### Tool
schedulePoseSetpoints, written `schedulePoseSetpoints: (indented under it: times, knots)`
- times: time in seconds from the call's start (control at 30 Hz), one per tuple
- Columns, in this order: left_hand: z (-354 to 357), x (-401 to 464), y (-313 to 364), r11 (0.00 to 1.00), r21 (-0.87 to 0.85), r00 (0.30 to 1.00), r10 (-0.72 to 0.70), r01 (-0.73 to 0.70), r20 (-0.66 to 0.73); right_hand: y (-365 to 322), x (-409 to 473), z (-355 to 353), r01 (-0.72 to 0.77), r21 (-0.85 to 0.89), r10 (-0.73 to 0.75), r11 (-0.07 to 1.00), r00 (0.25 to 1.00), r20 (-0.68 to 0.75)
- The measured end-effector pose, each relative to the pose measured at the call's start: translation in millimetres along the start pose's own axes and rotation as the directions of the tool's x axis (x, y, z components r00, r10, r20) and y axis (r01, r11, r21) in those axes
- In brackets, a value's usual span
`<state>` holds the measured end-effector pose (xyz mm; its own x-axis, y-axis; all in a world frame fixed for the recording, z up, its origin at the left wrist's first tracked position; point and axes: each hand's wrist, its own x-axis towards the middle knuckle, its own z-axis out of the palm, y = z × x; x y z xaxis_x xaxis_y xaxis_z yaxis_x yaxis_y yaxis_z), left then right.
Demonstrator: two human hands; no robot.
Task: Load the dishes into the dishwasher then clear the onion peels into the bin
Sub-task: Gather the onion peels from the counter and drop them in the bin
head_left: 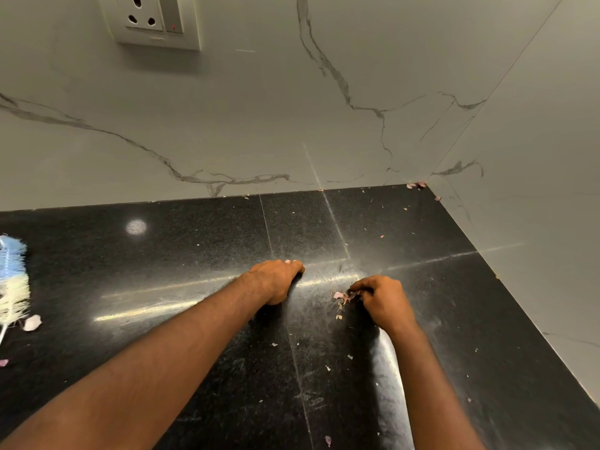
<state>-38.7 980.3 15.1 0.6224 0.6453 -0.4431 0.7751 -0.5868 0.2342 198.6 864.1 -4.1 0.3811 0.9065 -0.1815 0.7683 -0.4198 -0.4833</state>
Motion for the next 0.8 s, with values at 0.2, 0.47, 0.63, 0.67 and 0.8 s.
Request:
schedulePoseSetpoints:
  times: [0.2, 0.47, 0.63, 0.67, 0.8]
  knots:
    - [1, -1, 2, 1.000, 0.006, 1.000, -0.002, 0.003, -0.012, -5, 4, 1, -0.022, -0.054, 0.019, 0.998, 0.998, -0.055]
    - [0, 0, 0, 1.000, -0.001, 1.000, -0.001, 0.001, -0.010, 1, -1, -4, -0.089, 0.120, 0.094, 0.989, 0.995, -0.037]
    - [1, 1, 0, 1.000, 0.005, 1.000, -0.001, 0.001, -0.001, 0, -1, -7, -0.091, 0.224, 0.116, 0.970, 0.988, -0.103]
    - [1, 1, 1, 1.000, 0.002, 1.000, 0.000, 0.000, -0.002, 0, -1, -7, -0.088, 0.257, 0.118, 0.962, 0.987, -0.107]
    - [0, -1, 2, 1.000, 0.001, 1.000, 0.003, -0.003, -0.015, 0, 0, -6, -0.083, 0.332, 0.121, 0.940, 0.988, -0.097]
